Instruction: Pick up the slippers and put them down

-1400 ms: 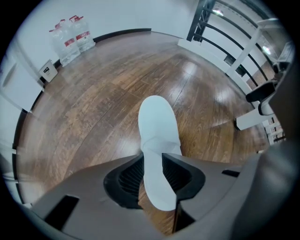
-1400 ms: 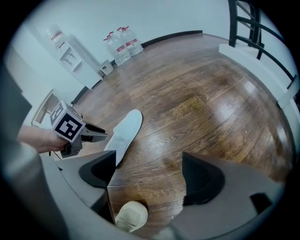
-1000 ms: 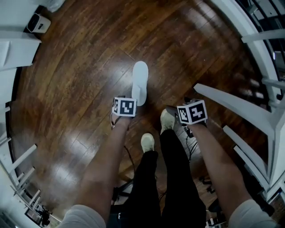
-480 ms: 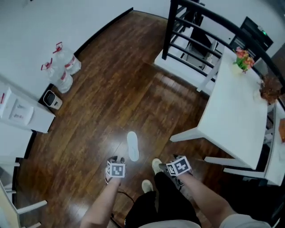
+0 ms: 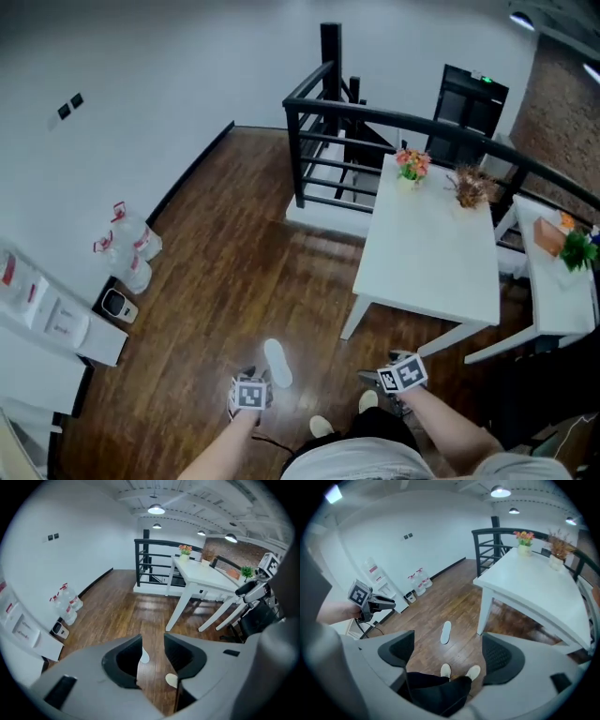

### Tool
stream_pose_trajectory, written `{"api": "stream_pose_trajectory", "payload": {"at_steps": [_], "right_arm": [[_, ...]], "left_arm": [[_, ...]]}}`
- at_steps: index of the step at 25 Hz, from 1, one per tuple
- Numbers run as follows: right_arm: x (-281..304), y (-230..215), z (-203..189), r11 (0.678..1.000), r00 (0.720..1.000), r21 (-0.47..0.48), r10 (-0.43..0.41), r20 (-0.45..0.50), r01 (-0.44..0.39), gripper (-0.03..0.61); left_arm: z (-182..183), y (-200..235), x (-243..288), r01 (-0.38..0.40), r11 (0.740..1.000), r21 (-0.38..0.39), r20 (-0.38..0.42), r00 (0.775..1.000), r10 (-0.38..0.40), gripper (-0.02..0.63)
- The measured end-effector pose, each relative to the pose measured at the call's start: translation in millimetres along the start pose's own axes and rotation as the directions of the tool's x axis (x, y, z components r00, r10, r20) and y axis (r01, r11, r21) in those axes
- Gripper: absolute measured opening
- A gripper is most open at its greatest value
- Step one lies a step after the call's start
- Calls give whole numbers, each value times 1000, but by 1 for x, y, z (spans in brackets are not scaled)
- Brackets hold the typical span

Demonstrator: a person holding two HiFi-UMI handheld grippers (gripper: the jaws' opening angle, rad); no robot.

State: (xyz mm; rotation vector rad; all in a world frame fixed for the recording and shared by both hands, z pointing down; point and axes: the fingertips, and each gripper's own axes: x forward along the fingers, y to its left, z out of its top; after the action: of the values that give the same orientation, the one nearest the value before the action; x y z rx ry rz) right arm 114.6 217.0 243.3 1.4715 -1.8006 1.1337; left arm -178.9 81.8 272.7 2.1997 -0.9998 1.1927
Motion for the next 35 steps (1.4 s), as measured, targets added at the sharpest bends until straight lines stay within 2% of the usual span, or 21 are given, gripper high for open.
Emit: {"api": "stream_pose_trajectory", "payload": {"at_steps": [2,6,10,14,18,22,26,35], "right_arm": [[-42,-16,-14,999,998,29,-40,41,39,465],[-116,-51,-47,988,985,101,-133,114,121,465],[-175,-87,-81,968,971,203,-183,153,151,465],[-225,-119,-116,947,960,266,-229,163,181,465],[-259,-144,-138,936,949,300,-248,196,183,465],[-288,-164,-163,929,939,319,-265,221,187,463],[-313,-182,-180,927,924,320,-284,254,197,464],[-340,-196,-217,931,919,314,-277,279,186,463]], "left_arm": [[14,-21,-23,26,999,21,31,999,-26,146],[39,-78,-54,150,988,34,72,986,-152,171],[72,-139,-67,221,973,71,94,969,-227,183],[105,-212,-80,292,954,63,119,947,-298,184],[129,-285,-90,341,931,128,123,926,-356,184],[134,-332,-102,352,919,178,123,919,-376,190],[133,-365,-107,369,911,183,126,910,-394,190],[103,-416,-117,376,907,189,119,908,-401,190]]}}
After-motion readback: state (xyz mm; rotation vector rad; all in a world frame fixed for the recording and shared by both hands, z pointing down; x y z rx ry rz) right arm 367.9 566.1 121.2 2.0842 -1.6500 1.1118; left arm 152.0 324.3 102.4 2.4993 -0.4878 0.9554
